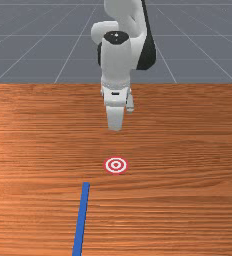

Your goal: Pull the pivot to the target area

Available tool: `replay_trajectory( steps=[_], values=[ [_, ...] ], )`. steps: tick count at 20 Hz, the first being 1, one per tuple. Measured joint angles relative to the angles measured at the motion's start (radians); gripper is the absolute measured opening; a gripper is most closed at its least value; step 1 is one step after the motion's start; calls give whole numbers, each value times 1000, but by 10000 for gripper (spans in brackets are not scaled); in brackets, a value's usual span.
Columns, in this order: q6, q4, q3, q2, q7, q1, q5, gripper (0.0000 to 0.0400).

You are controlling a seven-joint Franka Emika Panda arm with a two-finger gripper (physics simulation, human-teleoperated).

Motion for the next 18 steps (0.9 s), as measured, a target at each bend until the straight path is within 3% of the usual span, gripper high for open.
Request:
replay_trajectory(
  steps=[6, 18],
  values=[
    [-64, 68, 0, 40, -8, -3, 1, 0],
    [-19, 42, 7, 40, -59, -10, -6, 0]
  ],
)
